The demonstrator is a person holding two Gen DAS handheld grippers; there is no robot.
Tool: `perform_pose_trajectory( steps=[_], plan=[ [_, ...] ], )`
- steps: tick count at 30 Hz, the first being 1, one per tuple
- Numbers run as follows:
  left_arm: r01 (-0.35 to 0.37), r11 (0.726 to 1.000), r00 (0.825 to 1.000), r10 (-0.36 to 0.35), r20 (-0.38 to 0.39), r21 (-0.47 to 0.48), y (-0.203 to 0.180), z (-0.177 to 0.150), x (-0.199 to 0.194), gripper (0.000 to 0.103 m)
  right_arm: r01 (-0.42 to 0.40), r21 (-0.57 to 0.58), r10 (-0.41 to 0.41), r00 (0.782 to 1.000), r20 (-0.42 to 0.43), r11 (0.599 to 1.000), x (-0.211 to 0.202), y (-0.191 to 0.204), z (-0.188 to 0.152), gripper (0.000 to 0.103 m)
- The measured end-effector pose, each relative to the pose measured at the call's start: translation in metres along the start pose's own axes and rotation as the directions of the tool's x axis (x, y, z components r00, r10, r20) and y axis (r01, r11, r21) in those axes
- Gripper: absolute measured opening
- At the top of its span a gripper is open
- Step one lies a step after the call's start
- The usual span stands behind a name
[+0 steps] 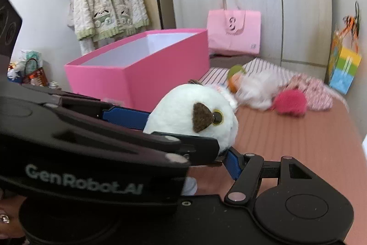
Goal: Organize soft objects
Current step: 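Lift the white plush cat with the left gripper and carry it over the box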
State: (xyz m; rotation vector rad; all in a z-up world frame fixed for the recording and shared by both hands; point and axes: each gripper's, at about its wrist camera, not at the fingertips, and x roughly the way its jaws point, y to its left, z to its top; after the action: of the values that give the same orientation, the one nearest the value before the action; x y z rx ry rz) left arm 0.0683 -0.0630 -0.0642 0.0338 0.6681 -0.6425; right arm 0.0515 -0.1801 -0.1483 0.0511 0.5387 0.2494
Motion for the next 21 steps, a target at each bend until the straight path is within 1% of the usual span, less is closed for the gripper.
perform_pose_trajectory(
  steps=[3, 6, 8, 10, 15, 19, 21],
  plan=[
    [-0.011, 1.000, 1.000, 0.011, 0.008, 0.008, 0.006, -0.007, -0.022, 0.066, -0.023, -0.011, 0.023, 1.000, 0.003, 1.000, -0.008, 0.019, -0.006, 0.071],
    [-0.024, 1.000, 1.000, 0.024, 0.013, 0.012, 0.012, -0.009, -0.040, 0.066, -0.033, -0.026, 0.034, 0.999, 0.012, 0.999, -0.016, 0.038, -0.003, 0.071],
    [-0.054, 0.998, 0.999, 0.054, -0.003, 0.018, 0.015, -0.011, -0.049, 0.065, -0.036, -0.035, 0.036, 0.999, 0.018, 0.999, -0.017, 0.050, -0.003, 0.071],
    [-0.078, 0.997, 0.997, 0.078, -0.001, -0.003, 0.024, -0.011, -0.060, 0.065, -0.061, -0.021, 0.061, 0.998, 0.005, 0.998, -0.015, 0.060, -0.001, 0.071],
    [-0.120, 0.990, 0.992, 0.123, 0.036, -0.069, 0.053, -0.005, -0.092, 0.067, -0.149, -0.058, 0.148, 0.989, -0.012, 0.987, -0.008, 0.090, 0.022, 0.072],
    [-0.133, 0.986, 0.986, 0.143, 0.087, -0.105, 0.074, 0.007, -0.114, 0.068, -0.176, -0.112, 0.177, 0.984, -0.002, 0.978, -0.008, 0.114, 0.047, 0.073],
    [-0.133, 0.984, 0.982, 0.147, 0.119, -0.119, 0.086, 0.017, -0.124, 0.068, -0.190, -0.132, 0.195, 0.980, 0.026, 0.973, -0.009, 0.123, 0.060, 0.074]
  ],
)
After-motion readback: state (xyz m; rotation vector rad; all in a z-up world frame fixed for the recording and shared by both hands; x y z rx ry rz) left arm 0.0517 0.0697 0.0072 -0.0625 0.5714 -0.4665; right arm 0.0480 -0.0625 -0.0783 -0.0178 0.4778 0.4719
